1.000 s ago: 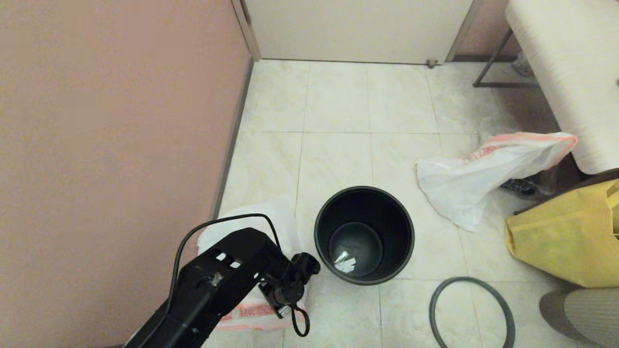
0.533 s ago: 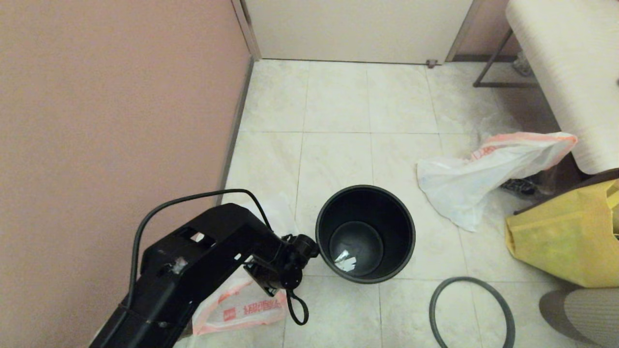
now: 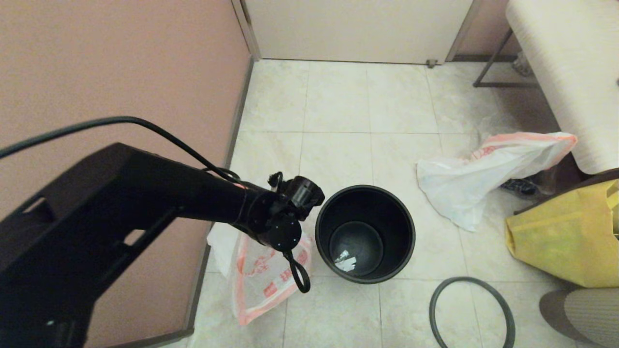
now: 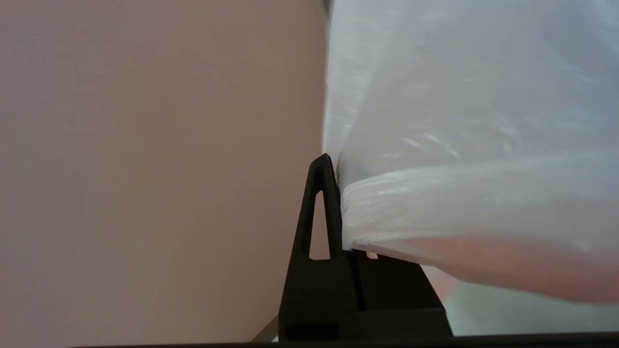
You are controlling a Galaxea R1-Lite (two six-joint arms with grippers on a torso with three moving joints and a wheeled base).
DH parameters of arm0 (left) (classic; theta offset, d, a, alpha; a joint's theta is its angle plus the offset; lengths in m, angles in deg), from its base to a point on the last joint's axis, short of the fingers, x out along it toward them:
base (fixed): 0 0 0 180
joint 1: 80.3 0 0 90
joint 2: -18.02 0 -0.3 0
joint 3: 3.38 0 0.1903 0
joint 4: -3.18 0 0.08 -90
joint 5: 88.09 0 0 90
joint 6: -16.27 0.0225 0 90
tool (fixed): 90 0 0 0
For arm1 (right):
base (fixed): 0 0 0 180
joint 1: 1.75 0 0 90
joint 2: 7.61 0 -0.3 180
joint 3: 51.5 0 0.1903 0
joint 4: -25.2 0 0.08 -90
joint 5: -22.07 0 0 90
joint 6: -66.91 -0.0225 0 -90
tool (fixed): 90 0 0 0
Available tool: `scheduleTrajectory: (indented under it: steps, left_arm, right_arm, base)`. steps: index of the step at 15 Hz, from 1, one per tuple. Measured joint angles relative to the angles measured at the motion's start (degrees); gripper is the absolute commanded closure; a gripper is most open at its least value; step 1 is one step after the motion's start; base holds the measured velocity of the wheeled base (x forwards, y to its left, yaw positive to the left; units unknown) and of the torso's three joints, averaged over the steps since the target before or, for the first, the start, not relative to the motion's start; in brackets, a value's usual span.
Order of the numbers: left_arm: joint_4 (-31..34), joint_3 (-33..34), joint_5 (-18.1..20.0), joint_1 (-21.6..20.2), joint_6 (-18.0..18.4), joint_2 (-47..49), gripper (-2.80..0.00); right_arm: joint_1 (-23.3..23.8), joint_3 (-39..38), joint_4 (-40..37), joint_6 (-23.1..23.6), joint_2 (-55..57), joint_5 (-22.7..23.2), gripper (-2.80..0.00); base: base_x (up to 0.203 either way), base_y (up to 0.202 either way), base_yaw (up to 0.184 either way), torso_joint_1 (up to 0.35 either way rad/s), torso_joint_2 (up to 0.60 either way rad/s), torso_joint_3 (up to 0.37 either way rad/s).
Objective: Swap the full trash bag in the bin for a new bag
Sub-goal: Pick up a new trash bag, then put the new garbage bag on the trash can
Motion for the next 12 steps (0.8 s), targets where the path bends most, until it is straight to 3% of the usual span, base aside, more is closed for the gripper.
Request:
scheduleTrajectory:
  steps: [5, 8, 10, 12]
  left_arm:
    - [4.13, 3.10, 0.78, 4.25, -2.36, -19.53, 0.00]
    - [3.27, 4.18, 1.91, 11.64, -5.59, -29.05, 0.00]
    - [3.22, 4.65, 5.04, 17.98, -7.81, -34.88, 0.00]
    - [4.84, 5.21, 11.86, 22.82, -10.61, -39.92, 0.00]
  right_arm:
    - [0.00, 0.00, 0.01, 0.00, 0.00, 0.01, 0.00]
    - [0.00, 0.00, 0.01, 0.00, 0.00, 0.00, 0.00]
    - [0.00, 0.00, 0.00, 0.00, 0.00, 0.00, 0.00]
    - [0.00, 0.00, 0.00, 0.00, 0.00, 0.02, 0.00]
  base:
    - [0.000, 0.000, 0.000, 0.000, 0.00, 0.000]
    - [0.000, 0.000, 0.000, 0.000, 0.00, 0.000]
    - [0.000, 0.000, 0.000, 0.000, 0.00, 0.000]
    - [0.000, 0.000, 0.000, 0.000, 0.00, 0.000]
